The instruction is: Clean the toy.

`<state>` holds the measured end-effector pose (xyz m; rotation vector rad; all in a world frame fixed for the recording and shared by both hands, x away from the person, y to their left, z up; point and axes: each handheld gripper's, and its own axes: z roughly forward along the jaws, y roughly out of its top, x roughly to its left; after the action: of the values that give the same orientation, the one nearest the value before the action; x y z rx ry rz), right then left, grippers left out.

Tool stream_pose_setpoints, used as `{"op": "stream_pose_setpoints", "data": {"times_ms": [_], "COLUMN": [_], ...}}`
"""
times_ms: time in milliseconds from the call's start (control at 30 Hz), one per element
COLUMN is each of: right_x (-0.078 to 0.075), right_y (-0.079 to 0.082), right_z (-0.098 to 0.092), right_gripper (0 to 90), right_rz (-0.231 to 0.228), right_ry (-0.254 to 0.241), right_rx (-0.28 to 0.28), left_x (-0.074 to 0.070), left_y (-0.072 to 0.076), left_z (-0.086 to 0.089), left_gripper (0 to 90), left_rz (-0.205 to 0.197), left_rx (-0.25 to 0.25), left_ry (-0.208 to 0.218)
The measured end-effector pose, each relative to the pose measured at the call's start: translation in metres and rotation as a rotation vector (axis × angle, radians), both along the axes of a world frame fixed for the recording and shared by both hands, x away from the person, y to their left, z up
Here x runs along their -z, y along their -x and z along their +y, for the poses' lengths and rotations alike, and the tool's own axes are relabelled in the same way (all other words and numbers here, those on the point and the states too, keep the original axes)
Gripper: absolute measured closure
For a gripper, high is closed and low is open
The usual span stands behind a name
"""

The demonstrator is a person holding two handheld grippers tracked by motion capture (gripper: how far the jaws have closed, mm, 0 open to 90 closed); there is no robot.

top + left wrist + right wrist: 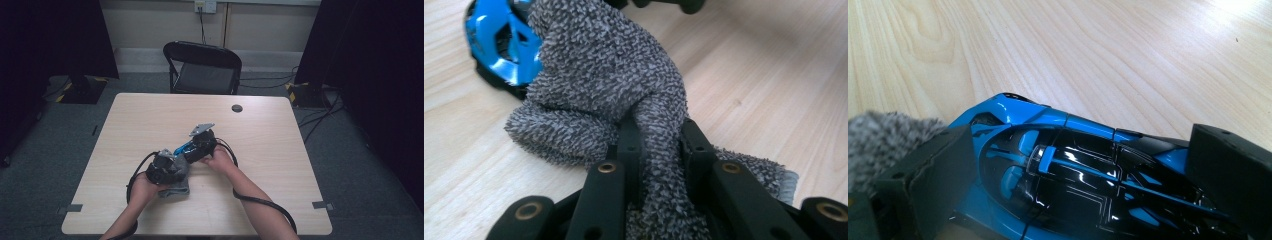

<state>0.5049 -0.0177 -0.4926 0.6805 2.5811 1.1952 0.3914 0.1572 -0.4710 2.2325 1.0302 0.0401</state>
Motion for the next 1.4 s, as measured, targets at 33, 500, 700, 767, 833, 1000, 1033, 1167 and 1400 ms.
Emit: {"op": "stream_pose_setpoints", "data": {"times_ms": [33, 500, 700, 767, 833, 1000, 1033, 1167, 1400], "right_x": [0.0, 0.0, 0.0, 0.0, 0.0, 0.0, 0.0, -0.001, -0.001], "right_y": [0.0, -0.001, 0.0, 0.0, 0.0, 0.0, 0.0, -0.001, -0.001], "right_z": [0.0, 0.0, 0.0, 0.0, 0.0, 0.0, 0.0, 0.001, 0.001], "right_gripper": [0.0, 0.0, 0.0, 0.0, 0.0, 0.0, 0.0, 0.0, 0.0], "right_rz": [-0.001, 0.001, -0.001, 0.0, -0.002, 0.0, 0.001, 0.005, 0.001], "right_ry": [0.0, 0.005, -0.001, -0.001, 0.0, 0.0, 0.001, 0.008, 0.007], "right_rx": [-0.001, -0.003, -0.001, 0.0, -0.002, 0.0, 0.002, -0.001, -0.001], "left_x": [0.0, -0.005, -0.016, -0.019, -0.023, -0.03, -0.032, -0.043, -0.043], "left_y": [0.0, 0.012, 0.018, 0.019, 0.019, 0.017, 0.016, 0.013, 0.0], "left_z": [-0.001, -0.018, -0.014, -0.009, -0.002, 0.025, 0.031, 0.051, 0.069], "left_gripper": [75.7, 75.8, 75.7, 75.7, 75.7, 75.7, 75.7, 75.8, 75.8], "left_rz": [0.006, 0.011, -0.008, -0.021, -0.028, -0.052, -0.052, -0.097, -0.148], "left_rx": [0.008, 0.084, 0.098, 0.091, 0.081, 0.013, -0.003, -0.063, -0.172], "left_ry": [0.006, 0.03, 0.043, 0.038, 0.033, 0.051, 0.061, 0.054, 0.014]}}
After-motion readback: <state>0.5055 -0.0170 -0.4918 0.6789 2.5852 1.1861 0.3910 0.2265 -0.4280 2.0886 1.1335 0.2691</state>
